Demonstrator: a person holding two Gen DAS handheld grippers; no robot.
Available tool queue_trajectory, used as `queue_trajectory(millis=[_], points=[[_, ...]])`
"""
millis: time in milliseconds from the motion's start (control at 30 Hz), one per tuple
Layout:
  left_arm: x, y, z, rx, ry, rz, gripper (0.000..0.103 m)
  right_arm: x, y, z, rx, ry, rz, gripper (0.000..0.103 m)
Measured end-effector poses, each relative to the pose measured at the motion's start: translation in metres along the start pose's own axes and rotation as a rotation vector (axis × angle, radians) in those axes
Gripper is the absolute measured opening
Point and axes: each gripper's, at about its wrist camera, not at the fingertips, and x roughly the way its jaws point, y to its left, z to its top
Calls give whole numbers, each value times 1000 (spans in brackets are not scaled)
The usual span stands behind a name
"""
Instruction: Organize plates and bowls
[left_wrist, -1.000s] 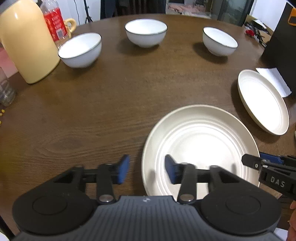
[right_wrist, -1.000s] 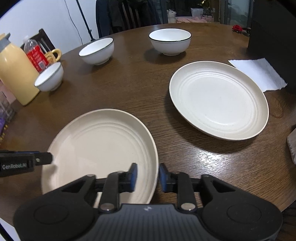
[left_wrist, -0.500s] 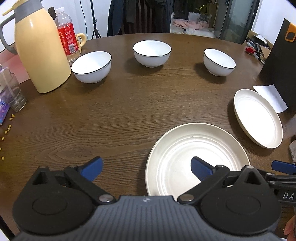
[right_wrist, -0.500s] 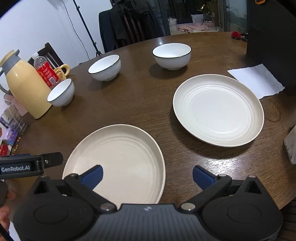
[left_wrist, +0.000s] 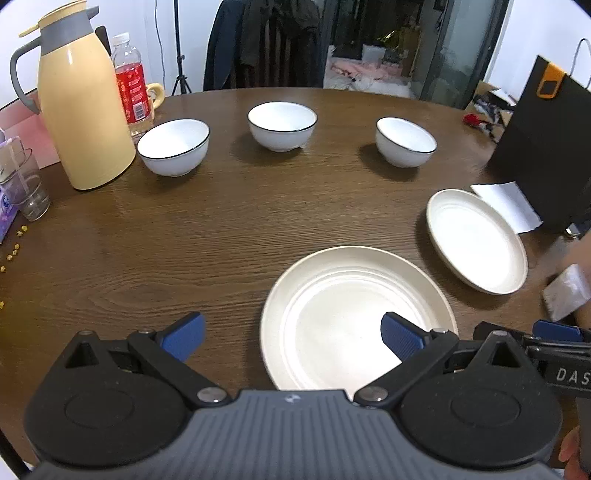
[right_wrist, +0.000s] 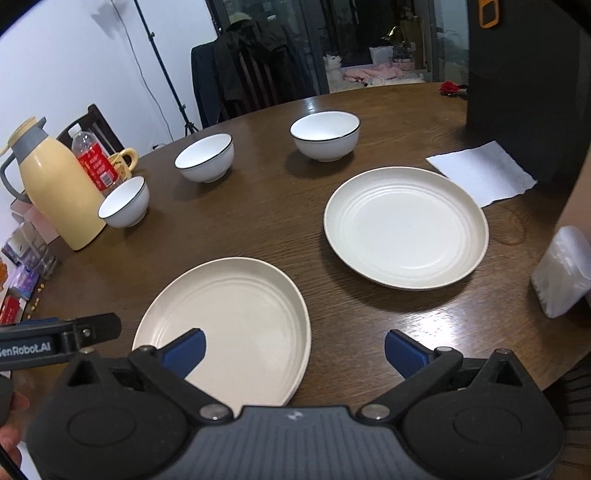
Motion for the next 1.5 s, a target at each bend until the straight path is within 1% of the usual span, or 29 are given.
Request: queue_trajectory(millis=[200,467,900,1200,1500], points=[[-12,-9,-11,1,-14,-21,103,-22,-11,-6,8,-43,-14,103],[-25,-20,-21,-15,-39,-24,103,-47,-26,-15,0,-79,-35,103],[-41,-59,-27,13,-77,-44,103,-81,-58,-21,-11,-119,-60,103],[-45,-84,-13,43,-93,-74,103,-99,-81,-8,19,-143,-75,103],[-33,-110,8,75,-66,-102,103,-97,-103,14,82,-137,-100,103]])
